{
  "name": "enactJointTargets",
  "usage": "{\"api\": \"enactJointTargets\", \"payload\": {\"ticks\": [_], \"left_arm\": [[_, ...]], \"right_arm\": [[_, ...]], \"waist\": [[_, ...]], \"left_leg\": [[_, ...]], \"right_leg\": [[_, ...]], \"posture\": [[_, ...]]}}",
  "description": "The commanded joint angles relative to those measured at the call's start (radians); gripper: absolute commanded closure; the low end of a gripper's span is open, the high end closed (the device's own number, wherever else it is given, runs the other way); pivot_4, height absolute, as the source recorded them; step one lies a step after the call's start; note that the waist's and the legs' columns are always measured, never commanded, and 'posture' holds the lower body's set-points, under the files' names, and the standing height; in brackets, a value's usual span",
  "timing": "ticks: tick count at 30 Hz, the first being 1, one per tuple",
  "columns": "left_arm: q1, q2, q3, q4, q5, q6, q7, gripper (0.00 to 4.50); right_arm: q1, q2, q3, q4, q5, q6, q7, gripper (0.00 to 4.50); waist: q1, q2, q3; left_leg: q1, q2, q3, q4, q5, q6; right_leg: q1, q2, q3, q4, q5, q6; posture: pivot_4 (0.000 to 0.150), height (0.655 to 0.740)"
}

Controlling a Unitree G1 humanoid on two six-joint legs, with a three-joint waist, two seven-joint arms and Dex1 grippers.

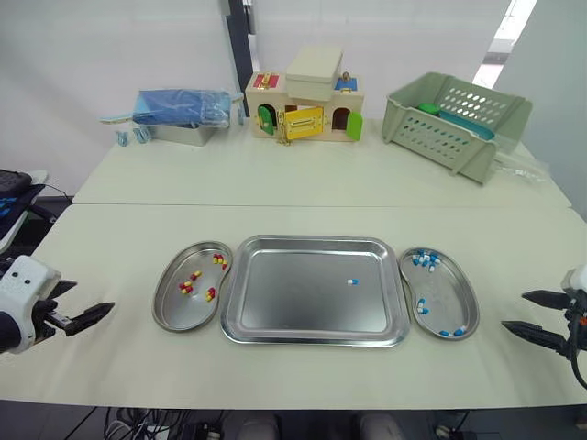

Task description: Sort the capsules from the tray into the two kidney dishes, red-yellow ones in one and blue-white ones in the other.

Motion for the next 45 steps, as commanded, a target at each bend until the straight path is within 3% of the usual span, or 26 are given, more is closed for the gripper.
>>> {"api": "enactJointTargets", "payload": {"ticks": [1, 7, 12, 15, 18, 22, 32, 45], "left_arm": [[0.076, -0.055, 0.071, -0.226, -0.097, -0.049, -0.055, 0.02], [0.223, -0.234, -0.006, -0.532, -0.201, -0.073, -0.042, 0.02], [0.330, -0.461, -0.129, -0.639, -0.164, -0.236, 0.014, 0.02], [0.409, -0.579, -0.218, -0.615, -0.155, -0.453, -0.081, 0.02], [0.467, -0.623, -0.287, -0.542, -0.143, -0.651, -0.200, 0.02], [0.457, -0.691, -0.347, -0.448, -0.147, -0.814, -0.206, 0.02], [0.470, -0.701, -0.494, -0.333, -0.132, -1.018, -0.175, 0.02], [0.480, -0.626, -0.574, -0.363, -0.099, -1.016, -0.047, 0.02]], "right_arm": [[-0.026, -0.042, -0.042, 0.005, 0.011, -0.008, 0.053, 0.00], [-0.147, -0.103, 0.069, 0.022, 0.016, 0.048, 0.119, 0.00], [-0.253, -0.118, 0.162, -0.018, 0.001, 0.047, 0.140, 0.00], [-0.315, -0.100, 0.207, -0.075, 0.021, 0.067, 0.132, 0.00], [-0.386, -0.079, 0.259, -0.112, 0.020, 0.074, 0.116, 0.00], [-0.481, -0.042, 0.345, -0.216, 0.039, 0.120, 0.104, 0.00], [-0.709, 0.124, 0.622, -0.275, -0.060, 0.178, 0.040, 0.00], [-0.927, 0.379, 0.887, 0.010, -0.287, 0.127, -0.020, 0.00]], "waist": [[0.000, 0.000, 0.000], [-0.004, 0.000, 0.000], [0.002, 0.001, 0.000], [0.002, 0.001, -0.001], [0.002, 0.001, -0.001], [0.003, 0.001, -0.001], [-0.011, 0.002, -0.001], [-0.018, 0.001, 0.000]], "left_leg": [[0.000, 0.000, 0.000, 0.000, 0.000, 0.000], [0.002, 0.000, 0.001, 0.000, 0.000, 0.000], [0.001, 0.000, 0.001, 0.001, 0.000, 0.000], [0.001, -0.001, 0.001, 0.001, 0.000, 0.000], [0.001, -0.001, 0.002, 0.001, 0.000, 0.000], [0.001, -0.001, 0.001, 0.001, 0.000, 0.000], [-0.001, -0.002, 0.003, 0.001, -0.001, 0.001], [-0.001, -0.002, 0.001, 0.001, -0.001, 0.001]], "right_leg": [[0.000, 0.000, 0.000, 0.000, 0.000, 0.000], [0.002, 0.000, 0.001, 0.000, 0.000, 0.000], [0.002, -0.001, 0.001, -0.001, 0.000, 0.000], [0.003, -0.001, 0.000, -0.002, 0.000, 0.000], [0.003, -0.001, 0.001, -0.002, 0.000, 0.000], [0.003, -0.001, 0.000, -0.003, 0.000, 0.000], [0.002, -0.003, 0.002, -0.007, 0.001, 0.002], [0.001, -0.003, 0.000, -0.006, 0.002, 0.003]], "posture": [[0.150, 0.7400], [0.150, 0.7400], [0.150, 0.7400], [0.150, 0.7400], [0.150, 0.7400], [0.150, 0.7400], [0.150, 0.7400], [0.150, 0.7400]]}}
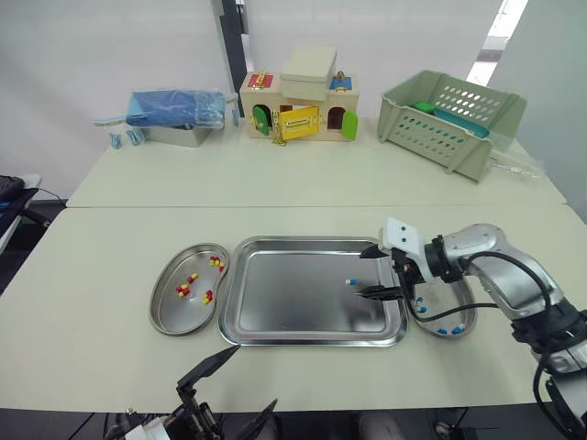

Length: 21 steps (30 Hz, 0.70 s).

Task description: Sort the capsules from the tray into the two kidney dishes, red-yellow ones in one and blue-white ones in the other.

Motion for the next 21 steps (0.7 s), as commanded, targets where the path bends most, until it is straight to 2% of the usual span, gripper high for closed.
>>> {"api": "enactJointTargets", "payload": {"ticks": [1, 8, 11, 17, 21], "left_arm": [[0.006, 0.027, -0.012, -0.038, 0.003, 0.005, 0.038, 0.02], [-0.009, 0.079, -0.020, -0.080, 0.014, 0.035, 0.101, 0.02], [-0.004, 0.091, -0.023, -0.086, 0.016, 0.038, 0.116, 0.00], [-0.003, 0.112, -0.039, -0.139, 0.038, 0.081, 0.168, 0.00], [-0.010, 0.121, -0.046, -0.159, 0.051, 0.104, 0.197, 0.00]], "right_arm": [[-0.037, 0.033, 0.028, 0.060, -0.061, -0.059, -0.004, 0.00], [-0.028, 0.083, 0.051, 0.124, -0.135, -0.129, -0.015, 0.00], [-0.010, 0.088, 0.062, 0.115, -0.160, -0.141, -0.013, 0.62], [0.011, 0.092, 0.067, 0.114, -0.195, -0.170, -0.011, 2.65], [0.013, 0.093, 0.062, 0.119, -0.201, -0.179, -0.005, 3.68]], "waist": [[0.000, 0.000, 0.000], [0.001, 0.000, 0.000], [0.001, 0.000, 0.000], [0.001, 0.000, 0.000], [0.001, 0.000, 0.000]], "left_leg": [[0.000, 0.000, 0.000, 0.000, 0.000, 0.000], [0.000, 0.000, 0.000, 0.000, 0.000, 0.000], [0.000, 0.000, 0.000, 0.000, 0.000, 0.000], [0.000, 0.000, 0.000, 0.000, 0.000, 0.000], [0.000, 0.000, -0.001, 0.000, 0.000, 0.000]], "right_leg": [[0.000, 0.000, 0.000, 0.000, 0.000, 0.000], [-0.001, 0.000, 0.000, 0.001, 0.000, 0.000], [-0.001, 0.000, 0.000, 0.001, 0.000, 0.000], [-0.001, 0.000, 0.000, 0.001, 0.000, 0.000], [-0.001, 0.000, 0.000, 0.001, 0.000, 0.000]], "posture": [[0.150, 0.7400], [0.150, 0.7400], [0.150, 0.7400], [0.150, 0.7400], [0.150, 0.7400]]}}
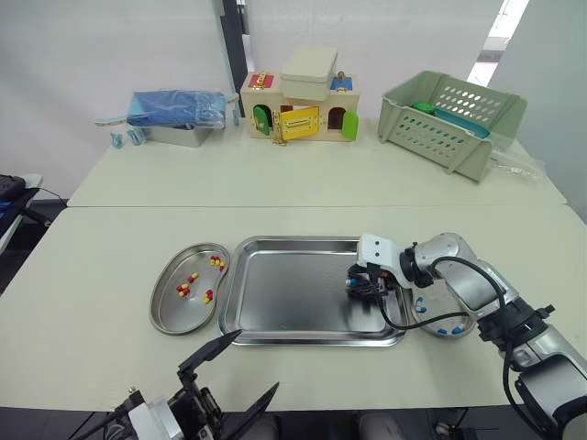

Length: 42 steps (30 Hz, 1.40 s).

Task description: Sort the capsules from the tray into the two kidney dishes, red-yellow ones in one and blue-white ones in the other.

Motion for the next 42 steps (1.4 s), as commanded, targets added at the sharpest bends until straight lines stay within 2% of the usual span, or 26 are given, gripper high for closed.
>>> {"api": "enactJointTargets", "payload": {"ticks": [1, 3, 4, 13, 20, 27, 31, 37, 39, 42], "left_arm": [[0.003, 0.012, -0.015, -0.038, 0.013, 0.013, 0.025, 0.00], [0.003, 0.013, -0.021, -0.043, 0.019, 0.016, 0.033, 0.00], [0.005, 0.013, -0.025, -0.046, 0.023, 0.017, 0.039, 0.00], [0.011, 0.059, -0.039, -0.060, 0.019, 0.027, 0.037, 0.00], [-0.046, 0.151, -0.058, -0.041, -0.032, 0.017, -0.050, 0.00], [-0.137, 0.199, -0.086, -0.012, -0.098, 0.043, -0.145, 0.00], [-0.183, 0.209, -0.086, 0.042, -0.131, 0.028, -0.209, 0.00], [-0.182, 0.188, -0.084, 0.125, -0.153, -0.021, -0.289, 0.00], [-0.176, 0.177, -0.083, 0.150, -0.156, -0.042, -0.309, 0.00], [-0.164, 0.166, -0.078, 0.182, -0.161, -0.073, -0.334, 0.00]], "right_arm": [[0.011, -0.001, -0.001, -0.009, -0.014, -0.005, 0.015, 3.92], [0.013, -0.002, -0.004, -0.011, -0.013, -0.004, 0.016, 4.42], [0.016, -0.003, -0.007, -0.016, -0.010, -0.002, 0.017, 4.46], [0.060, -0.014, -0.128, -0.126, 0.111, 0.020, 0.043, 4.46], [0.259, -0.201, -0.372, -0.298, 0.234, 0.070, 0.059, 4.46], [0.521, -0.385, -0.633, -0.345, 0.285, 0.096, 0.069, 4.46], [0.601, -0.428, -0.678, -0.330, 0.266, 0.060, 0.047, 4.46], [0.614, -0.420, -0.669, -0.348, 0.281, 0.078, 0.007, 4.46], [0.617, -0.421, -0.666, -0.351, 0.287, 0.082, 0.003, 3.82], [0.622, -0.424, -0.665, -0.355, 0.297, 0.090, 0.003, 3.09]], "waist": [[0.000, 0.000, 0.000], [0.000, 0.000, 0.000], [0.000, 0.000, 0.000], [0.002, 0.000, 0.000], [0.027, 0.000, 0.001], [0.018, 0.001, 0.001], [0.015, 0.002, 0.001], [0.016, 0.001, 0.001], [0.018, 0.001, 0.001], [0.019, 0.001, 0.001]], "left_leg": [[0.000, 0.000, 0.000, 0.000, 0.000, 0.000], [0.000, 0.000, 0.000, 0.000, 0.000, 0.000], [0.000, 0.000, 0.000, 0.000, 0.000, 0.000], [0.000, 0.000, 0.000, 0.000, 0.000, 0.000], [-0.002, 0.000, -0.001, 0.000, 0.000, 0.000], [-0.001, 0.000, 0.000, 0.000, 0.000, 0.000], [0.000, 0.000, 0.000, 0.000, 0.000, 0.000], [0.001, 0.000, 0.000, 0.000, 0.000, 0.000], [0.001, 0.000, 0.000, 0.000, 0.000, 0.000], [0.001, 0.000, 0.000, 0.000, 0.000, 0.000]], "right_leg": [[0.000, 0.000, 0.000, 0.000, 0.000, 0.000], [0.000, 0.000, 0.000, 0.000, 0.000, 0.000], [0.000, 0.000, 0.000, 0.000, 0.000, 0.000], [0.000, 0.000, 0.000, 0.000, 0.000, 0.000], [0.000, 0.000, -0.001, -0.002, 0.000, 0.000], [0.001, 0.000, -0.001, -0.001, 0.000, 0.000], [0.001, 0.000, 0.000, 0.000, 0.000, 0.000], [0.002, 0.001, 0.000, 0.000, 0.000, 0.000], [0.002, 0.001, 0.000, -0.001, 0.000, 0.000], [0.002, 0.001, 0.000, -0.001, 0.000, 0.000]], "posture": [[0.150, 0.7400], [0.150, 0.7400], [0.150, 0.7400], [0.150, 0.7400], [0.150, 0.7400], [0.150, 0.7400], [0.150, 0.7400], [0.150, 0.7400], [0.150, 0.7400], [0.150, 0.7400]]}}
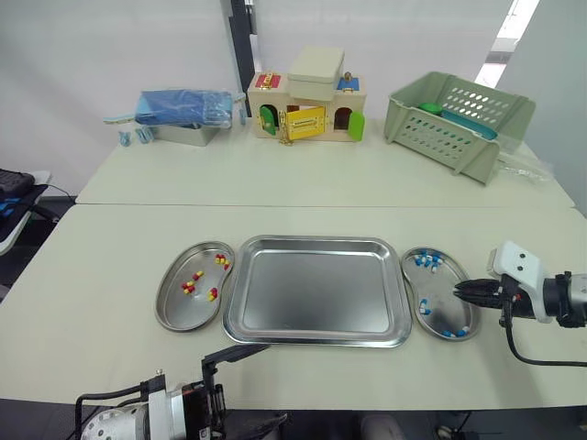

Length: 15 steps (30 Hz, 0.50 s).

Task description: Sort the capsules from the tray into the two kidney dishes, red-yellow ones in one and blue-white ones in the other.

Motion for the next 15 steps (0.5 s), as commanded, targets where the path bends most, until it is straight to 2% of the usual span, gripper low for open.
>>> {"api": "enactJointTargets", "payload": {"ticks": [1, 5, 11, 15], "left_arm": [[0.021, -0.015, 0.010, 0.027, -0.030, -0.053, -0.036, 0.00], [0.035, -0.028, 0.013, 0.075, -0.040, -0.098, -0.071, 0.00], [0.030, -0.043, 0.017, 0.140, -0.061, -0.145, -0.109, 0.00], [0.026, -0.042, 0.021, 0.131, -0.060, -0.134, -0.102, 0.00]], "right_arm": [[0.005, -0.007, -0.018, -0.031, 0.017, 0.007, -0.006, 2.84], [0.003, -0.009, -0.016, -0.026, 0.017, 0.005, -0.003, 1.82], [-0.003, -0.008, -0.014, -0.017, 0.018, 0.000, 0.002, 0.02], [0.017, -0.002, -0.045, -0.017, 0.034, -0.005, 0.006, 0.02]], "waist": [[0.000, 0.000, 0.000], [-0.001, 0.000, 0.000], [0.000, 0.000, 0.000], [0.000, 0.000, 0.000]], "left_leg": [[0.000, 0.000, 0.000, 0.000, 0.000, 0.000], [0.000, 0.000, 0.000, 0.000, 0.000, 0.000], [0.000, 0.000, 0.000, 0.000, 0.000, 0.000], [0.000, 0.000, 0.000, 0.000, 0.000, 0.000]], "right_leg": [[0.000, 0.000, 0.000, 0.000, 0.000, 0.000], [0.000, 0.000, 0.000, 0.000, 0.000, 0.000], [0.000, 0.000, 0.000, 0.000, 0.000, 0.000], [0.000, 0.000, 0.000, 0.000, 0.000, 0.000]], "posture": [[0.150, 0.7400], [0.150, 0.7400], [0.150, 0.7400], [0.150, 0.7400]]}}
